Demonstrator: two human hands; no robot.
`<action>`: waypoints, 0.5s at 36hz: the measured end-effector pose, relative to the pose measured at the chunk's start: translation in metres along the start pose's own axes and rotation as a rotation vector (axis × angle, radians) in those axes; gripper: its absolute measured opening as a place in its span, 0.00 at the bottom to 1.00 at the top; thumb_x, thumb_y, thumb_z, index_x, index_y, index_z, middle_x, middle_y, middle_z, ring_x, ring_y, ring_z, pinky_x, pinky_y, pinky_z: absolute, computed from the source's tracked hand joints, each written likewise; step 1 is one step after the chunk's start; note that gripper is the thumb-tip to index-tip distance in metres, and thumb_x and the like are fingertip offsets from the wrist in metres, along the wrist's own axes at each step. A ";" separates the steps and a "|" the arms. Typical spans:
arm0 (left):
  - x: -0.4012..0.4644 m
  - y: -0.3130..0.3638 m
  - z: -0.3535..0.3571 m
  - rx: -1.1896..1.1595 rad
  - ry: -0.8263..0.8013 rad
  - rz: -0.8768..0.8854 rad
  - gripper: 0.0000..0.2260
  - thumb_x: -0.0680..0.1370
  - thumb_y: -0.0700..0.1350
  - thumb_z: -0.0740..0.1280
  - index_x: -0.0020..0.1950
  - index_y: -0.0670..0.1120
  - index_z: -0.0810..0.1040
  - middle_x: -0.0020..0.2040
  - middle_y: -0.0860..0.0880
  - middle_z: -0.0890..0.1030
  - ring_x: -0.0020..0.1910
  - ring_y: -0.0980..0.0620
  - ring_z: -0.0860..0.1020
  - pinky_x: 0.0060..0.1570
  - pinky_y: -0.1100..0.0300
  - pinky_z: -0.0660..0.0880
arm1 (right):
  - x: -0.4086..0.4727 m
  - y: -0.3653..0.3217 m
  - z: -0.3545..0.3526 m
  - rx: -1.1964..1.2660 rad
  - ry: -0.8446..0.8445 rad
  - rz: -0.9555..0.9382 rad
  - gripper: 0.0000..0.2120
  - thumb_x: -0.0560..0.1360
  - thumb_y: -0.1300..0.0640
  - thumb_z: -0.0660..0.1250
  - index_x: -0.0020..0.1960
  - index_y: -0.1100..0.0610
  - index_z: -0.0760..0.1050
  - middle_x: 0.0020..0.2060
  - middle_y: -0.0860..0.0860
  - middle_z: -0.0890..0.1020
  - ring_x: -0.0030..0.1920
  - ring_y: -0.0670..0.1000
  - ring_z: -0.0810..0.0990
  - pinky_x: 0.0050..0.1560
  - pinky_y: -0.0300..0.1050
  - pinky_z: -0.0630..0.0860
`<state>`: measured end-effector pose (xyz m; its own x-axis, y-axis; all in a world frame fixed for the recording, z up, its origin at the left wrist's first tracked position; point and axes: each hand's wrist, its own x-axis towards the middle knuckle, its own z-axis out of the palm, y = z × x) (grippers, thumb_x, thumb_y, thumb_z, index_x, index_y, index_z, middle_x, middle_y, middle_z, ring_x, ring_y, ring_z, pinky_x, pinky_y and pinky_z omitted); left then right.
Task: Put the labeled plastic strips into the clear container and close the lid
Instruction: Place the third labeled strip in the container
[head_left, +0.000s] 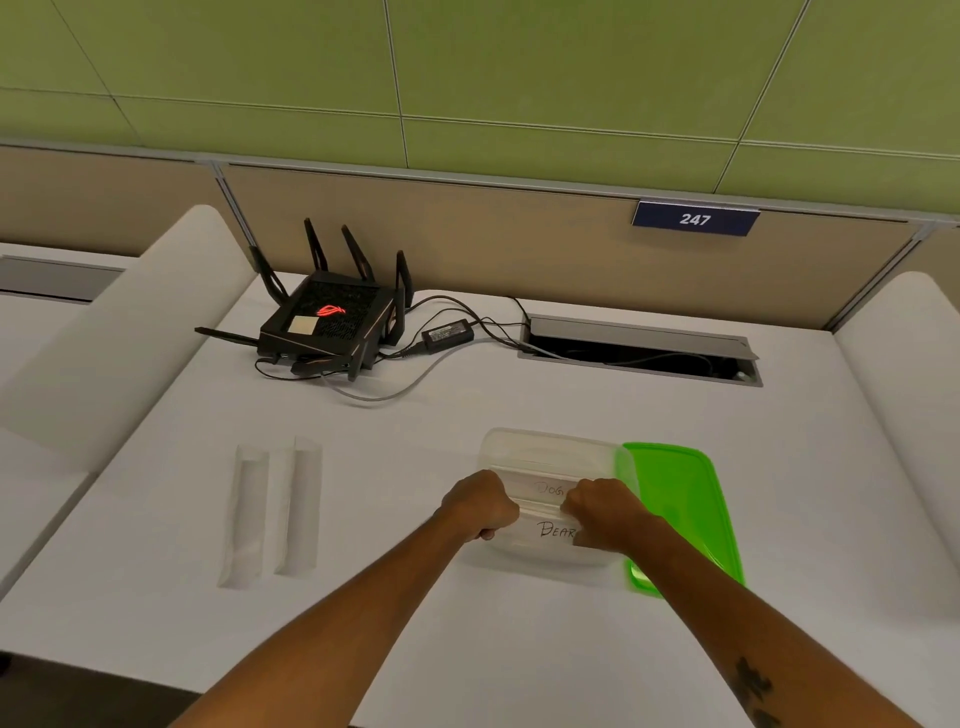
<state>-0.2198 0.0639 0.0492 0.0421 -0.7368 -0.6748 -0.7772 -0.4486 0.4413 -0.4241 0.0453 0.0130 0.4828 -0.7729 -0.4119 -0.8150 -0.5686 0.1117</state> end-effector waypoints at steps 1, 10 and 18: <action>0.000 -0.001 -0.001 0.006 0.001 0.005 0.14 0.74 0.43 0.65 0.57 0.43 0.79 0.39 0.45 0.81 0.31 0.48 0.76 0.34 0.59 0.70 | 0.000 0.000 0.000 0.014 -0.007 0.014 0.17 0.71 0.49 0.69 0.58 0.54 0.79 0.54 0.56 0.82 0.52 0.61 0.82 0.48 0.49 0.76; -0.005 -0.013 -0.020 0.042 0.071 0.117 0.17 0.77 0.56 0.66 0.52 0.42 0.81 0.26 0.49 0.78 0.22 0.53 0.74 0.28 0.63 0.70 | -0.008 0.003 -0.022 0.219 0.086 0.160 0.26 0.69 0.40 0.77 0.65 0.47 0.80 0.56 0.51 0.83 0.57 0.54 0.82 0.47 0.44 0.70; -0.010 -0.070 -0.082 -0.117 0.278 0.227 0.15 0.79 0.57 0.67 0.43 0.47 0.82 0.33 0.48 0.83 0.26 0.50 0.80 0.35 0.58 0.77 | -0.012 -0.036 -0.070 0.438 0.475 0.343 0.12 0.71 0.45 0.77 0.53 0.46 0.85 0.43 0.42 0.87 0.48 0.49 0.84 0.41 0.42 0.73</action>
<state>-0.1141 0.0612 0.0741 0.0584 -0.9263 -0.3722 -0.7097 -0.3008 0.6370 -0.3782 0.0547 0.0773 0.1828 -0.9827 0.0293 -0.9508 -0.1843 -0.2491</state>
